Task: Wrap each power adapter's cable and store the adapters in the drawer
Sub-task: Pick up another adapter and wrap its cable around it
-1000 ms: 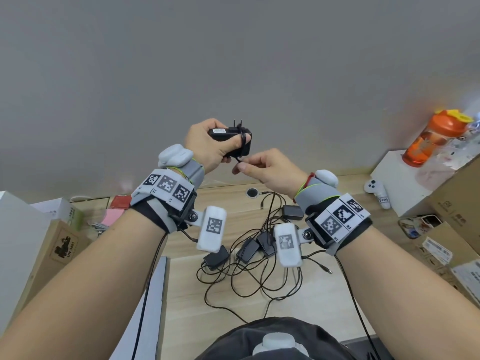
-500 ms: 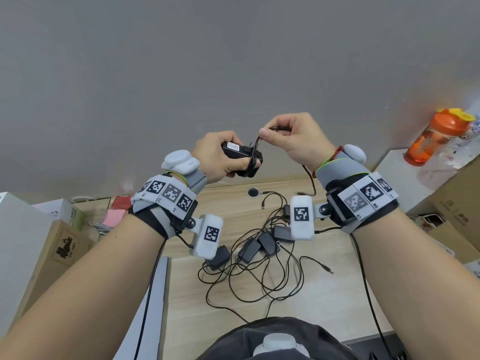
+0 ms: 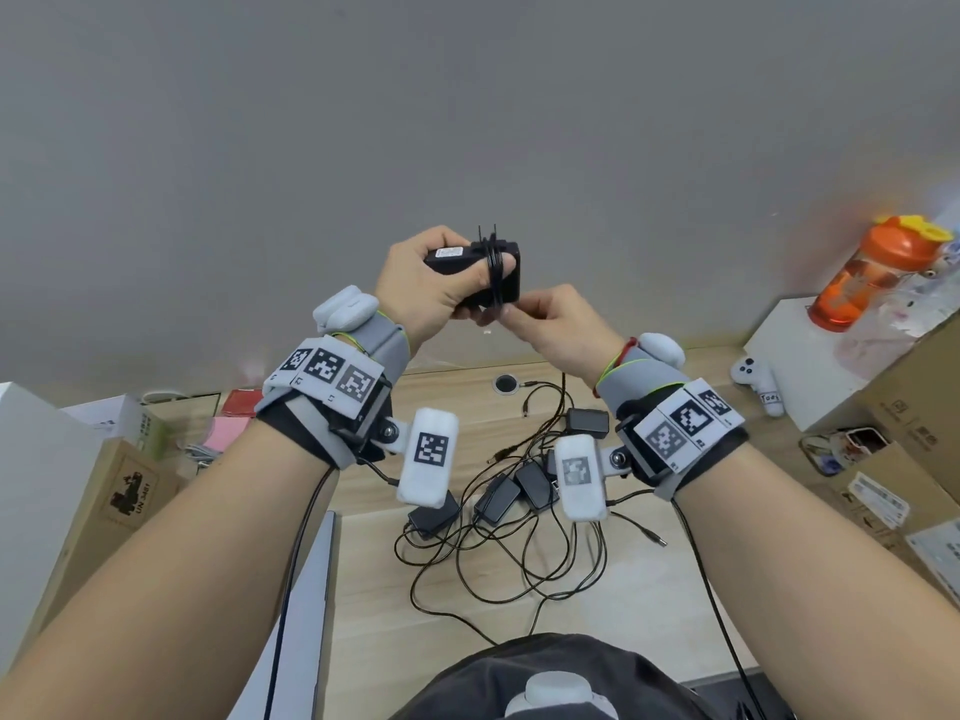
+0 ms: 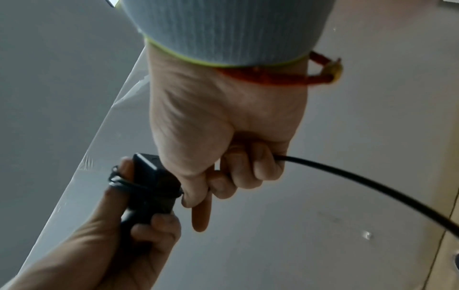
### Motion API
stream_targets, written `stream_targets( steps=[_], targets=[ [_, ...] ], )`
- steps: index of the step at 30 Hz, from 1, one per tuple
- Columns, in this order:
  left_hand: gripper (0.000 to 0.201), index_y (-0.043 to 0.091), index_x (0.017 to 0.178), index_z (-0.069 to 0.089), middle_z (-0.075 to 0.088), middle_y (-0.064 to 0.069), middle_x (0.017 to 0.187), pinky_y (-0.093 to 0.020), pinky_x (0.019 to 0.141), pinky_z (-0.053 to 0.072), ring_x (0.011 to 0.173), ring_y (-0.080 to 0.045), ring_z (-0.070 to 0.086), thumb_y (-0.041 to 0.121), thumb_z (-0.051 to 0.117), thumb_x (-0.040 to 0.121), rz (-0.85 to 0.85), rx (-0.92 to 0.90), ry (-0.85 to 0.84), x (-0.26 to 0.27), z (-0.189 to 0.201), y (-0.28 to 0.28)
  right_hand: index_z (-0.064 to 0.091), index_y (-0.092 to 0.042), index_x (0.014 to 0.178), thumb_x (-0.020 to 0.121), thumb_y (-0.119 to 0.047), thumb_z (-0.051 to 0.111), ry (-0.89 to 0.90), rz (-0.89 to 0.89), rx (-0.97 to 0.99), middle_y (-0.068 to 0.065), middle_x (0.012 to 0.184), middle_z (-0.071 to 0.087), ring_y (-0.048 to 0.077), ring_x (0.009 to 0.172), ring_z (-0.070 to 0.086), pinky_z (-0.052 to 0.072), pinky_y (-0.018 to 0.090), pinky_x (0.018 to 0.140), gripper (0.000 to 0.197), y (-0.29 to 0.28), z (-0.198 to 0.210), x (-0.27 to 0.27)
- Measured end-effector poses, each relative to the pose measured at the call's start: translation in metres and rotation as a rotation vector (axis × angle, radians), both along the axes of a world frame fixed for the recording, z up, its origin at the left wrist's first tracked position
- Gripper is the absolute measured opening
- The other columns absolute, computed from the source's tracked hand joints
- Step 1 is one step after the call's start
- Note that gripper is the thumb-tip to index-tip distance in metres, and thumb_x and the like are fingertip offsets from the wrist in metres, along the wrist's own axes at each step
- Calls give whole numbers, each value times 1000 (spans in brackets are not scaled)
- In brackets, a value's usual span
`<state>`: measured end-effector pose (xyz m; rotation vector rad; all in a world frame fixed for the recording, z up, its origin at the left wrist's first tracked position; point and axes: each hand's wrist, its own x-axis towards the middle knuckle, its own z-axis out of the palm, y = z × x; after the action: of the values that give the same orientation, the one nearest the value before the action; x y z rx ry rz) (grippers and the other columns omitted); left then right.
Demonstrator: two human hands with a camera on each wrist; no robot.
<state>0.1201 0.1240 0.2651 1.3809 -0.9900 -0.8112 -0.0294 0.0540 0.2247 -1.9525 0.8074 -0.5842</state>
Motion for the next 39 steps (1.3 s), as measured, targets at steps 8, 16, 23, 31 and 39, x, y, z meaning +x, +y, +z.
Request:
stream_targets(
  steps=[8,16,23,31,39],
  targets=[
    [36,15,71,57,65,-7,70,-35,50,58,56,-31,64,29,90,67,158,112,-183,23,-17,-6,78,-18,89,95,-32,62,56,64,-79,-8,51,27,8,46,24,22,17,47,22,10,3,5],
    [32,18,77,63,71,-3,69,-27,46,54,48,-15,63,33,89,66,56,238,-477,24,-25,4,76,-25,78,87,-29,71,-18,-7,-96,1,76,75,3,71,60,51,30,79,11,-8,23,-1],
    [39,19,71,61,67,-2,65,-32,56,56,55,-20,64,38,92,56,-176,231,-343,13,-19,5,69,3,94,93,-12,65,-106,-51,-72,-3,67,63,-5,38,49,36,6,41,15,-14,43,-14],
    [25,7,80,57,63,-14,65,-23,44,48,46,-17,59,7,82,75,-216,91,-163,0,-4,5,63,6,87,100,-20,54,-88,-91,-12,-16,42,41,1,41,34,29,14,46,31,-17,21,-10],
    [28,9,81,54,66,-8,62,-23,45,45,46,-21,55,21,79,81,-8,17,77,-1,-6,-3,71,-18,87,101,-32,51,-13,9,104,-3,56,37,9,43,30,27,21,46,29,-5,-12,1]
  ],
)
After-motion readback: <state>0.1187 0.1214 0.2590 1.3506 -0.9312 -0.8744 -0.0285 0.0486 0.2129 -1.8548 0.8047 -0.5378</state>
